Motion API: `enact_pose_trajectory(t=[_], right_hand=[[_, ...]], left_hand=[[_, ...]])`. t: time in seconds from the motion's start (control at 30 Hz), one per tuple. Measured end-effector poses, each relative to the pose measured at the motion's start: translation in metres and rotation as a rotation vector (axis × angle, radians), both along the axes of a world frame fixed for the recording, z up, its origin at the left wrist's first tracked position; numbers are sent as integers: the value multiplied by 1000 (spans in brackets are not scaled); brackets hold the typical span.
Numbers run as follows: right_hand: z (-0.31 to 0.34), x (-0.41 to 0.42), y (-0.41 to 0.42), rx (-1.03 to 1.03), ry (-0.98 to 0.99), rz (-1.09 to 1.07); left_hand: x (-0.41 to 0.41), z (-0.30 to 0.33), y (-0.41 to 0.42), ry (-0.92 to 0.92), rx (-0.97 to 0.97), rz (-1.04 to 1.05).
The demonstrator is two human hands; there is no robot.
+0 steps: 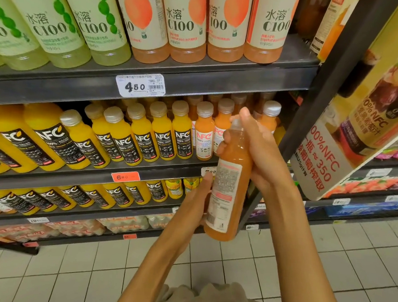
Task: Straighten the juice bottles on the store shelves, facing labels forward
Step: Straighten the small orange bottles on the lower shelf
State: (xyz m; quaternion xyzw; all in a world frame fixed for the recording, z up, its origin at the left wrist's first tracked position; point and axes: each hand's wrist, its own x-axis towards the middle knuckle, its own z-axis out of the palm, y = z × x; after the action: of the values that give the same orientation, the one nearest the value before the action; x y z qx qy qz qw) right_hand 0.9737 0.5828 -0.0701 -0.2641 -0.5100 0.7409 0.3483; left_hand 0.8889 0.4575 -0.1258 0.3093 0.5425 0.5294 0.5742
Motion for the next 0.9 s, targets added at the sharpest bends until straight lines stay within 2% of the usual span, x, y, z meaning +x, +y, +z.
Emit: enact_pose_trajectory(t=[0.07,0.13,0.23,0.3,0.4,0.47,0.57,0.63,0.7,0.83,0.9], right_hand=[[0,-1,0,47,-92,-68],[1,-1,0,47,-110,-92],[2,0,-1,41,-65,-27],[4,-1,-3,-80,72,63],[3,-4,-5,-269,251,130],[3,-5,-3,-232,204,97],[6,-2,1,-22,-51,-18],[6,-2,4,29,-150,-64],[5,-1,6,-9,-185,-44],[-1,-1,6,-74,-167,4],[-7,-4,7,-192,-131,12]], left_hand=[[2,1,1,123,23,16],[2,0,1,130,19,37],[-2,6,-3,-183,19,-45],[-2,8,-5,-378,13,-161],[1,6,-5,-488,-31,-226],[2,2,-5,-381,-31,-172],[3,3,-3,-56,0,-20],[3,3,-1,5,-6,13],[3,3,-1,-113,-19,4],[4,10,-5,-622,-50,-102],[7,9,-4,-721,-47,-104]])
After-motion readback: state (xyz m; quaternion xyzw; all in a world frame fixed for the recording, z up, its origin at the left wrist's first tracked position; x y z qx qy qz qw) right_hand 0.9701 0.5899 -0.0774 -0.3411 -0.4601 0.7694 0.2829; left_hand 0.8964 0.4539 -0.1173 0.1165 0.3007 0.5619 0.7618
